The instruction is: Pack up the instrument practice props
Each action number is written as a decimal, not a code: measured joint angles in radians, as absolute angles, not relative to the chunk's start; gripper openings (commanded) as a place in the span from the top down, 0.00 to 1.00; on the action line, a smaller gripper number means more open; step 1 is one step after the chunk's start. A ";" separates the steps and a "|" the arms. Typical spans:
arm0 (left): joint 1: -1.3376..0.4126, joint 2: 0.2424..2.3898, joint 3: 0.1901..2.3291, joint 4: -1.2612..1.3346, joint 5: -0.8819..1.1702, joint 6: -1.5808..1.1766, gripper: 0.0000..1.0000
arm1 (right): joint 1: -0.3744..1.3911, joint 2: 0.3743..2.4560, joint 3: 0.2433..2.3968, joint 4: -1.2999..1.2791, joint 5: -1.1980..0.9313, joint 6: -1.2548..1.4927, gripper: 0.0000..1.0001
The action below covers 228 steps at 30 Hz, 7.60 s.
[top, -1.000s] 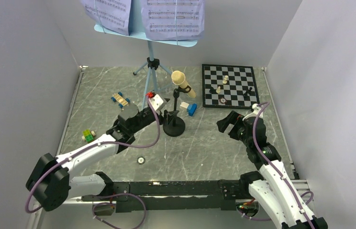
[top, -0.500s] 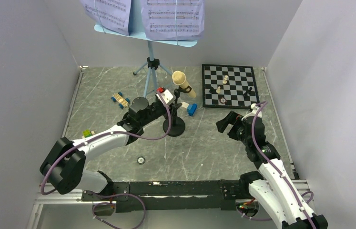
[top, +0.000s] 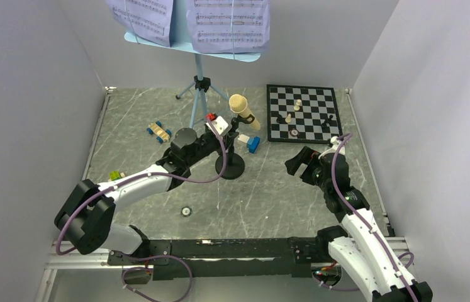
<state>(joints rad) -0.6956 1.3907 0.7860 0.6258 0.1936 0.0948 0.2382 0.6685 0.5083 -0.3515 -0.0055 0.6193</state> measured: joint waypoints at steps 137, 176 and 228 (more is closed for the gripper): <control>-0.947 0.972 0.657 0.407 -0.163 -0.037 1.00 | 0.874 1.064 0.522 0.096 -0.033 0.685 0.19; -0.948 1.043 0.601 0.400 -0.166 -0.053 1.00 | 0.910 0.993 0.539 0.080 0.070 0.681 0.12; -1.103 1.065 0.624 0.368 -0.611 -0.135 1.00 | 0.973 1.294 0.615 0.333 0.050 0.588 1.00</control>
